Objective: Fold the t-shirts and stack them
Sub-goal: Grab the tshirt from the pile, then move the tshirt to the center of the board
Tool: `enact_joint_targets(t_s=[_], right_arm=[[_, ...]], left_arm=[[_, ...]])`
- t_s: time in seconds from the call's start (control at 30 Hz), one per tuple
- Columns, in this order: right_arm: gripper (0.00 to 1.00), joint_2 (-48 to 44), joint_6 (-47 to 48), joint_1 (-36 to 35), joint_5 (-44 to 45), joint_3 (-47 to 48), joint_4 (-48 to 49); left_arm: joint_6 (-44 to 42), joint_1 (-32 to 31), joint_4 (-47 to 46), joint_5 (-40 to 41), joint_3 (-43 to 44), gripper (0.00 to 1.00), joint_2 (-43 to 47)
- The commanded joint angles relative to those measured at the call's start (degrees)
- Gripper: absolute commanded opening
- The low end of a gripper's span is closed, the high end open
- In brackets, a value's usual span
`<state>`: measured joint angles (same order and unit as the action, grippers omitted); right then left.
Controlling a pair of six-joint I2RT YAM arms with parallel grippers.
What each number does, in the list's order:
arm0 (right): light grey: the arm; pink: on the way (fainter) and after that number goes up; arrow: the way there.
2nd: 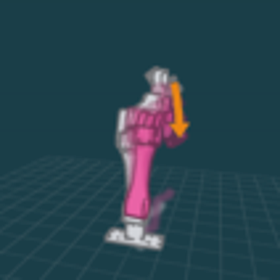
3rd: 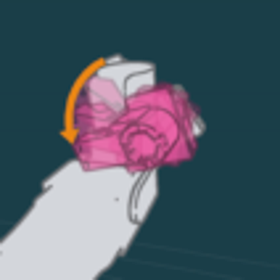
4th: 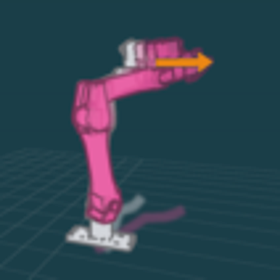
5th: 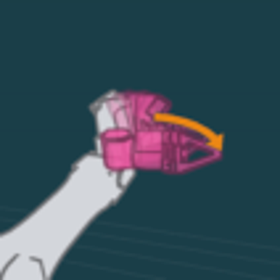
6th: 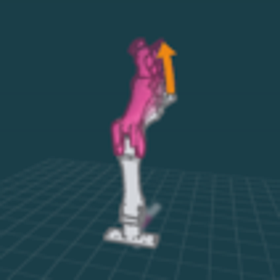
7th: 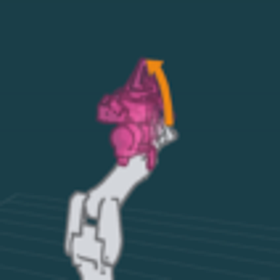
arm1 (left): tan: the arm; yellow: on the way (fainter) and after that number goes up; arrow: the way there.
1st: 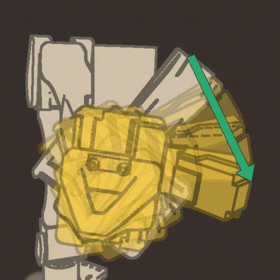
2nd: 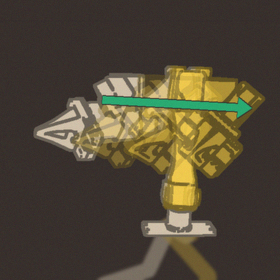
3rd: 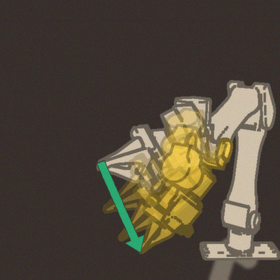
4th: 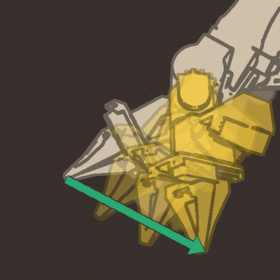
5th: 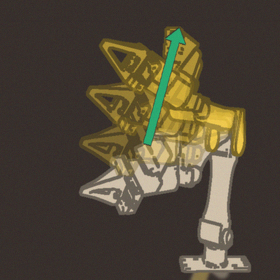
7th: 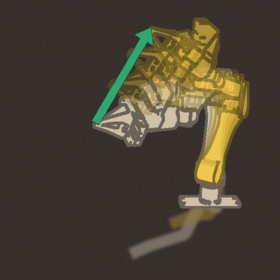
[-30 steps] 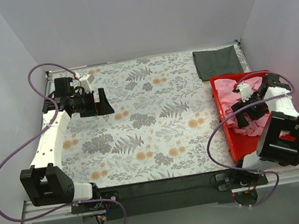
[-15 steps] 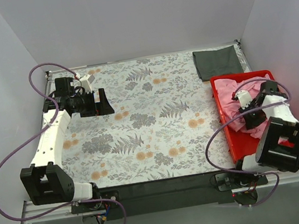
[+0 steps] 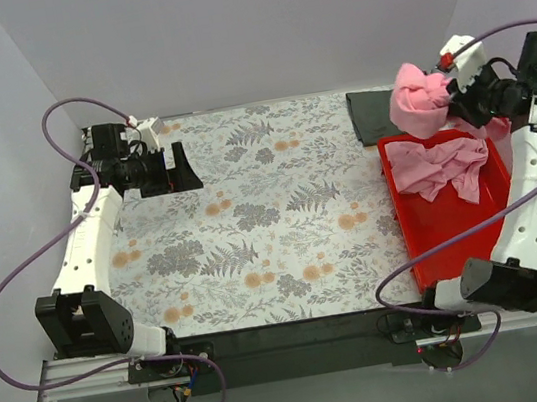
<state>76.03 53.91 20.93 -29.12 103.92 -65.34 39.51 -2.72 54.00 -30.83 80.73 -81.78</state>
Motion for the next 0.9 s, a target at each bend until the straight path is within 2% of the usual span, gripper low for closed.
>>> enact_joint_targets(t_s=[0.0, 0.13, 0.17, 0.2, 0.23, 0.27, 0.4, 0.57, 0.7, 0.77, 0.8, 0.87], right_arm=[[0.01, 4.30, -3.01, -14.34, -11.66, 7.60, -6.29], [0.01, 6.85, -12.22, -33.81, -8.51, 6.31, -1.03], [0.20, 7.81, -13.90, -37.59, -6.49, 4.73, 2.03], [0.52, 8.34, -15.22, -44.33, -4.04, 0.10, 3.63], [0.85, 9.04, -16.28, -46.74, -1.05, -1.86, 4.86], [0.98, 10.35, -17.34, -47.99, -1.02, -4.14, 6.44], [0.98, 12.21, -20.59, -48.35, -1.03, -13.27, 11.19], [0.98, 13.88, -24.11, -48.26, -0.58, -22.87, 18.74], [0.93, 17.57, -29.03, -48.44, 1.17, -25.70, 26.57], [0.86, 21.15, -32.19, -48.44, 0.74, -23.95, 29.74], [0.85, 22.48, -33.16, -48.79, 0.47, -22.89, 30.09], [0.79, 26.34, -34.22, -49.66, 0.03, -21.22, 30.19]], left_arm=[[2.42, 0.35, 2.07, 0.25, 6.45, 0.93, -0.57], [2.07, 0.87, 1.99, -1.34, 8.92, 0.93, 0.39], [1.98, 0.96, 1.90, -1.43, 8.92, 0.93, 1.09], [1.80, 1.14, 1.73, -1.25, 8.75, 0.93, 1.44], [1.63, 1.23, 1.73, -1.08, 8.40, 0.93, 1.71], [1.19, 1.31, 1.73, -0.81, 8.04, 0.93, 2.23], [-2.06, 1.31, 2.34, -1.68, 3.14, 0.93, 3.64], [-16.28, 0.88, 3.31, -6.44, -6.88, 0.93, 7.06], [-19.38, -1.32, -0.02, 1.98, -14.27, 0.91, 6.99], [-19.56, -1.41, -1.08, 6.47, -16.03, 0.89, 5.24], [-19.29, -1.41, -1.52, 7.79, -16.22, 0.83, 4.36], [-19.21, -1.41, -1.44, 10.51, -16.30, 0.77, 2.95]])
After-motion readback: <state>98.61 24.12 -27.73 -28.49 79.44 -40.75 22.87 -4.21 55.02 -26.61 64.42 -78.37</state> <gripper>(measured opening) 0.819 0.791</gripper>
